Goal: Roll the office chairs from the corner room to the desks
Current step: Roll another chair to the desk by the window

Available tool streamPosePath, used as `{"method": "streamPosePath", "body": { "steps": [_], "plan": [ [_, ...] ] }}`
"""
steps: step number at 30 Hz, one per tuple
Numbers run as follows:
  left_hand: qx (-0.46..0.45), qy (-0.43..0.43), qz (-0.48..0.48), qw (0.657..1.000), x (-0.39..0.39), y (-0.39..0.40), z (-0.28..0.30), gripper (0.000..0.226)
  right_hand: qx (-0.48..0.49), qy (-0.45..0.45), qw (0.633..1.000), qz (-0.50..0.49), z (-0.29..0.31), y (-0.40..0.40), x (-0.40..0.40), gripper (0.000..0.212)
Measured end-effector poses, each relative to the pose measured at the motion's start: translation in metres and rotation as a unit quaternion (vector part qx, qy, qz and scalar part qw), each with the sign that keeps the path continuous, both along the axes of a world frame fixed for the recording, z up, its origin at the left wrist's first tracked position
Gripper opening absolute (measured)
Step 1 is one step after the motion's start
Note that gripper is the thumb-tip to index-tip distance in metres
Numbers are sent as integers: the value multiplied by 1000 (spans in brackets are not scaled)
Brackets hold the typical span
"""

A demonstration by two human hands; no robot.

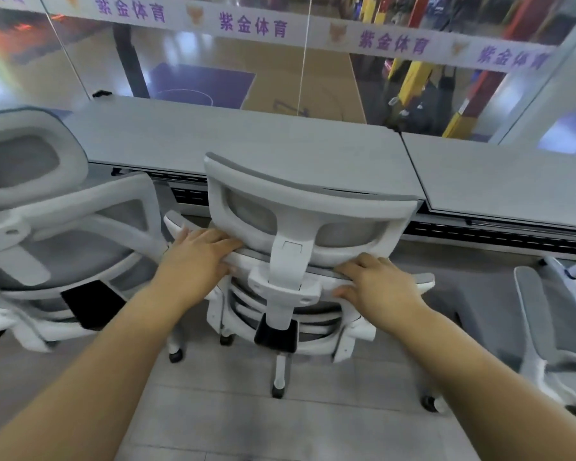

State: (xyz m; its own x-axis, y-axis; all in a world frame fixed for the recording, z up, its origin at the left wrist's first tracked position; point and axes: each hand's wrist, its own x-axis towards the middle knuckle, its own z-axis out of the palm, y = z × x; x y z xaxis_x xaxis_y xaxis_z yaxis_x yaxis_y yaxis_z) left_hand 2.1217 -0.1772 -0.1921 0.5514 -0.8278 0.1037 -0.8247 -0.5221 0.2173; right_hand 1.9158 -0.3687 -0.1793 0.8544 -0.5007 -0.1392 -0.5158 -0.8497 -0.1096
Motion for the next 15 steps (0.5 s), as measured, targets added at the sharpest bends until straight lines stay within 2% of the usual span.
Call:
{"method": "streamPosePath", "body": {
  "steps": [4, 15],
  "plan": [
    [-2, 32, -14, 999, -19, -10, 4, 46, 13, -13, 1000, -19, -3, -19, -22, 46],
    [13, 32, 18, 999, -81, -31, 6, 43, 38, -20, 999, 15, -9, -70, -67, 42]
  ]
}}
